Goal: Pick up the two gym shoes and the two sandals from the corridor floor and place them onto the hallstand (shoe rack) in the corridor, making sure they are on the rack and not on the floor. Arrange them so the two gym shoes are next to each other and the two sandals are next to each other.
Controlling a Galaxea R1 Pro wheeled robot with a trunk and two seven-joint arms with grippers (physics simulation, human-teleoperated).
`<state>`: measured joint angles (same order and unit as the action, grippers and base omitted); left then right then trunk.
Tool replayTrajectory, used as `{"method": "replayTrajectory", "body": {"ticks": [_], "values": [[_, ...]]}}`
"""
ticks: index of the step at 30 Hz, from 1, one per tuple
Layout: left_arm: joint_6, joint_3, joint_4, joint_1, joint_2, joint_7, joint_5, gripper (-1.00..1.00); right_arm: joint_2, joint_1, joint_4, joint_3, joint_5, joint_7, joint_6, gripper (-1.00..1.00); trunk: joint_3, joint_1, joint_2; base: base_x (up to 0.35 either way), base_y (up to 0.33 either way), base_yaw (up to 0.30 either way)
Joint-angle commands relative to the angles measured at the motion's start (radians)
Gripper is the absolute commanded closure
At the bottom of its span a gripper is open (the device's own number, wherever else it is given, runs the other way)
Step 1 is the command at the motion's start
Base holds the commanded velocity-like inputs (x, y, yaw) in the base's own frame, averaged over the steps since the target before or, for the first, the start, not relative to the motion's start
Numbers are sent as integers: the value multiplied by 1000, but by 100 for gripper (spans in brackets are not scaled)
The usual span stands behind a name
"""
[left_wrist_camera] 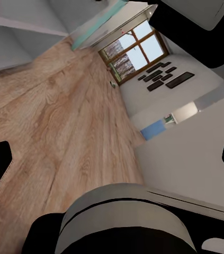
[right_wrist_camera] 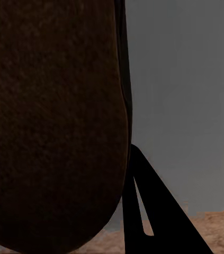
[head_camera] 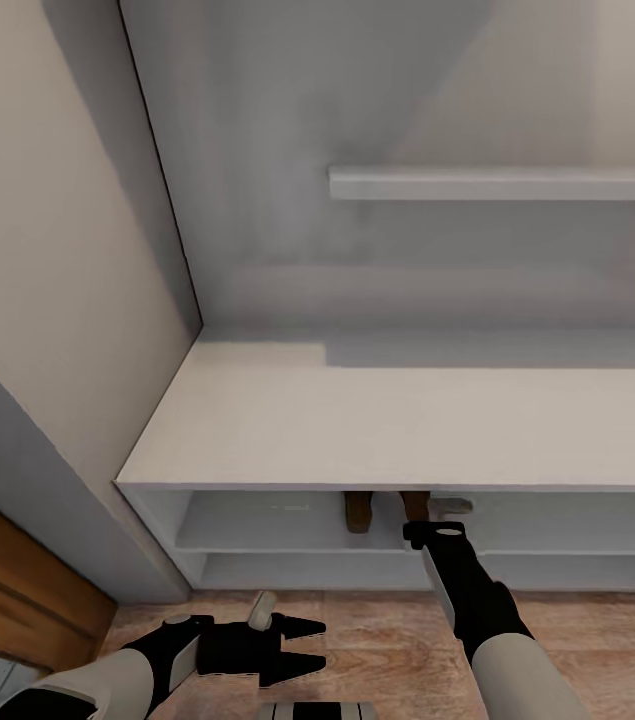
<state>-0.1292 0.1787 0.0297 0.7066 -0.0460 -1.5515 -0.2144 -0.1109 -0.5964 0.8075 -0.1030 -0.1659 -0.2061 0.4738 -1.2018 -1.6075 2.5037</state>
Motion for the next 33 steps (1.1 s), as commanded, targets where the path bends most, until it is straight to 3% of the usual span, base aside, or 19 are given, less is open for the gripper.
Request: {"method": "replayTrajectory", "body": {"ticks": [1,33], "values": [[-10,8,-1,1,0,-1,-10,-100,-1,0,1,-3,-7,2,6,100,-1,0,0,108,0,0],[-10,9,-1,1,0,-1,-10,-100,-1,0,1,-3,-7,2,6,100,-1,0,0,27,15,0]]}}
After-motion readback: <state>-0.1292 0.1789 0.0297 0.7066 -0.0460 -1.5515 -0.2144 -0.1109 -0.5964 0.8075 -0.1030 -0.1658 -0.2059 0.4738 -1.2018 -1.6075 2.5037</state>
